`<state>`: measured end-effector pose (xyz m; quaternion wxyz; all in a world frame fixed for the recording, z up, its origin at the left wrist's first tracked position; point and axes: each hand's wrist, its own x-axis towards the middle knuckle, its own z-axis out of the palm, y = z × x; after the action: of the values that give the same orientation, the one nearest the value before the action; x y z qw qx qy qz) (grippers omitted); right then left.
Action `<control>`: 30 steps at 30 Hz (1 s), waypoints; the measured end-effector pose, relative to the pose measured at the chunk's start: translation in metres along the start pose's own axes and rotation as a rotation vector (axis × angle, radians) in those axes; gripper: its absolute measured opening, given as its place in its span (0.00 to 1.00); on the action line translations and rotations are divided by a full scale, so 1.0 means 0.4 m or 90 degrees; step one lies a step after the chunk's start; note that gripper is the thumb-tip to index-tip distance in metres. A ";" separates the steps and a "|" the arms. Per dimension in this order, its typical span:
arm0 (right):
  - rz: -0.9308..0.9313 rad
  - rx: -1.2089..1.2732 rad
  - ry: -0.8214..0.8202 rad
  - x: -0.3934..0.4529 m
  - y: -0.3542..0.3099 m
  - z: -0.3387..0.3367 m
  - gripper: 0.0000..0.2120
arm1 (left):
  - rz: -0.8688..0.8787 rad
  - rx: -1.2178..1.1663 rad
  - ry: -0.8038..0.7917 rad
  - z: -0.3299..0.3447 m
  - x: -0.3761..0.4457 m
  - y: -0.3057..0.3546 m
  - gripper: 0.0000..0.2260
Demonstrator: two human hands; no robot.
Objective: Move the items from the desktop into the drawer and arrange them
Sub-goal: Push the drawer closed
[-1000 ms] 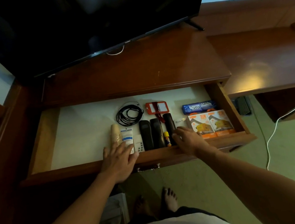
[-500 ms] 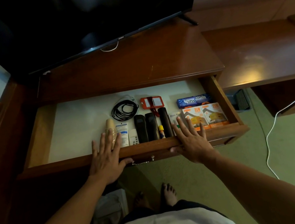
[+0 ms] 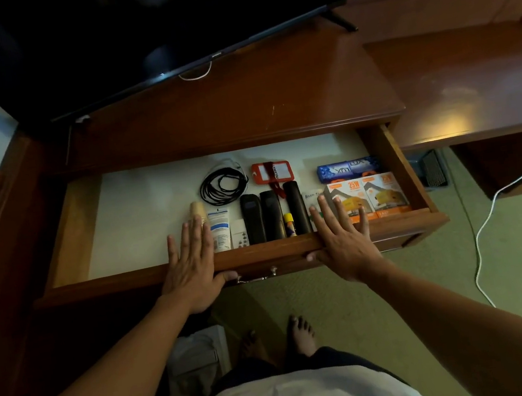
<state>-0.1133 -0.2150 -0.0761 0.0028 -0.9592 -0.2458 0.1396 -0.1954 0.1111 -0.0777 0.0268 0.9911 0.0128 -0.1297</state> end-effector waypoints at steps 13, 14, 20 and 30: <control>0.062 0.060 0.002 0.213 -0.010 -0.087 0.49 | -0.056 -0.007 -0.056 -0.114 0.205 -0.038 0.54; 0.053 0.047 -0.006 0.231 -0.001 -0.092 0.50 | -0.048 -0.003 -0.062 -0.117 0.222 -0.045 0.54; 0.018 0.004 -0.010 0.345 0.032 -0.128 0.54 | -0.018 0.019 -0.073 -0.147 0.325 -0.083 0.56; 0.005 -0.063 0.018 0.567 0.070 -0.246 0.70 | -0.016 0.065 0.003 -0.233 0.524 -0.116 0.62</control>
<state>0.1170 -0.1264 -0.0439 -0.0419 -0.9610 -0.2487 0.1139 0.0295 0.1665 -0.0440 -0.0252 0.9913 0.0183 -0.1278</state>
